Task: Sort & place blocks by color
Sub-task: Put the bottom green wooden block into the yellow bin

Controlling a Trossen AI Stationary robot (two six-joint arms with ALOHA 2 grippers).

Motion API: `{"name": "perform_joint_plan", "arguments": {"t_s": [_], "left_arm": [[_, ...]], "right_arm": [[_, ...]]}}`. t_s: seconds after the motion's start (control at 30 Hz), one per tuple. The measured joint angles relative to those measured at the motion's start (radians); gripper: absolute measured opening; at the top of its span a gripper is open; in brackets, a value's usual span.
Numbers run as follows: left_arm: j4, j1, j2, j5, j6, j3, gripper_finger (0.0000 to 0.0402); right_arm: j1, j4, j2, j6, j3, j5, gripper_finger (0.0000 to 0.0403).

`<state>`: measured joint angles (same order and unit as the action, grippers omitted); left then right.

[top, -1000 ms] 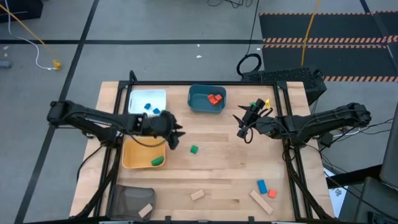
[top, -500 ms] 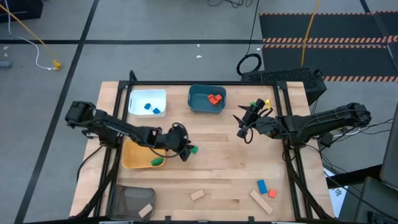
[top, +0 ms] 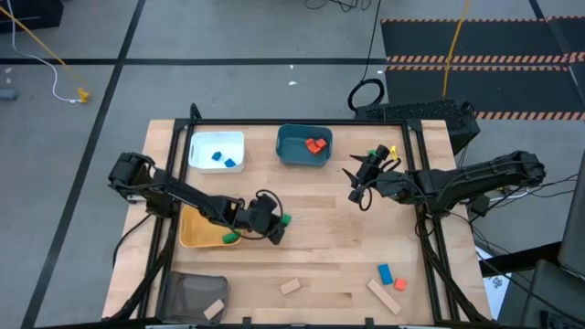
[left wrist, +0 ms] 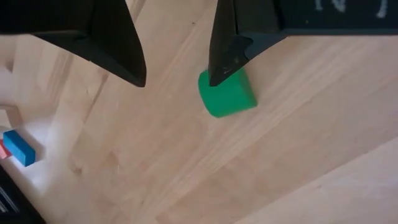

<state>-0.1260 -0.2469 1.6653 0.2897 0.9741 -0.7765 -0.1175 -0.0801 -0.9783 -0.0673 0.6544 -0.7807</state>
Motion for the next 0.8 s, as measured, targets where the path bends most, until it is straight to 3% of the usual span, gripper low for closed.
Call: {"name": "perform_joint_plan", "arguments": {"t_s": [0.37, 0.8], "left_arm": [[0.02, 0.04, 0.028, -0.001, 0.008, -0.002, 0.0262], [-0.033, 0.046, 0.113, -0.027, 0.03, -0.002, 0.0257]], "right_arm": [[0.0, 0.0, 0.0, 0.0, 0.0, 0.0, 0.0205], [0.0, 0.0, 0.0, 0.0, 0.0, 0.0, 0.0205]]}}
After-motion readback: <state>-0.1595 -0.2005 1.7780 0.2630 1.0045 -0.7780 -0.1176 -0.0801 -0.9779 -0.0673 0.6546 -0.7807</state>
